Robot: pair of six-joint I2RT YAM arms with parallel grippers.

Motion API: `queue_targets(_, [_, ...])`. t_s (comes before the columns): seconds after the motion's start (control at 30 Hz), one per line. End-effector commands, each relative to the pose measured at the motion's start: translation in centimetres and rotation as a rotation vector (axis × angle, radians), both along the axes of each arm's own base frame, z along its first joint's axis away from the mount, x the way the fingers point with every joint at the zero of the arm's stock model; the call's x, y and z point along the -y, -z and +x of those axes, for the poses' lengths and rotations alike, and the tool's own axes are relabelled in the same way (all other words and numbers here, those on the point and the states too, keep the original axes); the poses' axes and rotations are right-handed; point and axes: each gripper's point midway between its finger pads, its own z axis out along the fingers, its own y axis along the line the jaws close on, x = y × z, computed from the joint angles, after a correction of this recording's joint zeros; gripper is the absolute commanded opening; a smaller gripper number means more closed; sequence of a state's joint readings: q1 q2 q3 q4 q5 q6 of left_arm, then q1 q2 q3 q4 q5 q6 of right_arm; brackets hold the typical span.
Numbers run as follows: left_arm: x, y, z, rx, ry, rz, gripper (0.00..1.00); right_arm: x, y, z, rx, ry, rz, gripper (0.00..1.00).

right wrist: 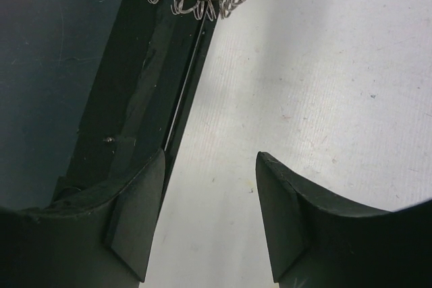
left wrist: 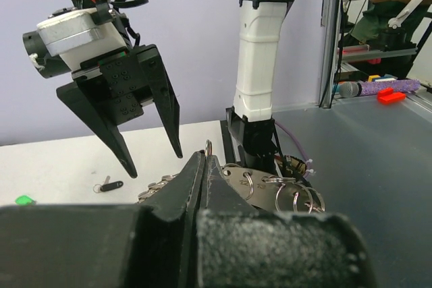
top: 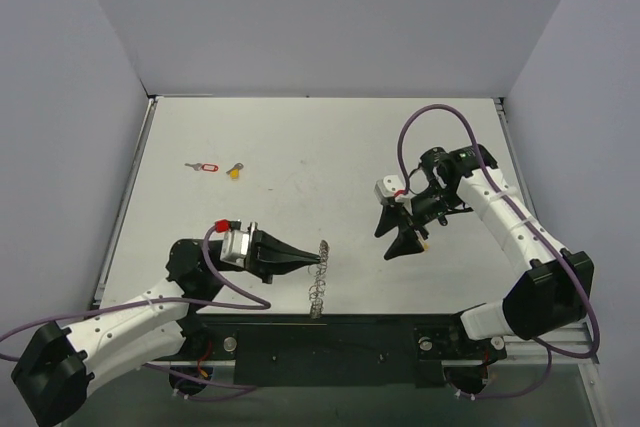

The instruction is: Put the keys on the keyring

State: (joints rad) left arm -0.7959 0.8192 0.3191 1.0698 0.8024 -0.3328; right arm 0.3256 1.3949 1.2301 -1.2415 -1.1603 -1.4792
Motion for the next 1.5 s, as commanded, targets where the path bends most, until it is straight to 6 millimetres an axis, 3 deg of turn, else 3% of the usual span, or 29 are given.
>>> queue_targets(0.0, [-0.1, -2.6, 0.2, 0.043, -0.014, -0.017, 0.00, 0.0, -0.6, -0.9, -0.047, -0.012, 0.037, 0.52])
queue_targets(0.23, [-0.5, -3.3, 1.3, -0.088, -0.036, -0.067, 0.00, 0.2, -0.4, -0.8, -0.060, -0.003, 0.035, 0.52])
queue_targets(0.47, [-1.3, -5.7, 3.2, -0.365, -0.009, -0.156, 0.00, 0.2, -0.2, -0.5, -0.067, 0.001, 0.035, 0.52])
queue_targets(0.67, [-2.1, -7.4, 4.1, -0.470, -0.013, -0.220, 0.00, 0.3, -0.1, -0.6, -0.076, -0.001, 0.034, 0.52])
queue_targets(0.97, [-2.5, -8.9, 4.1, -0.513, 0.032, -0.265, 0.00, 0.3, -0.1, -0.8, -0.088, -0.010, 0.035, 0.52])
queue_targets(1.3, [-3.7, -11.4, 2.8, -0.525, 0.176, -0.351, 0.00, 0.3, -0.2, -0.9, -0.088, -0.018, 0.037, 0.52])
queue_targets(1.47, [-3.6, -11.4, 2.7, -0.522, 0.192, -0.343, 0.00, 0.4, -0.2, -1.0, -0.095, -0.019, 0.039, 0.52])
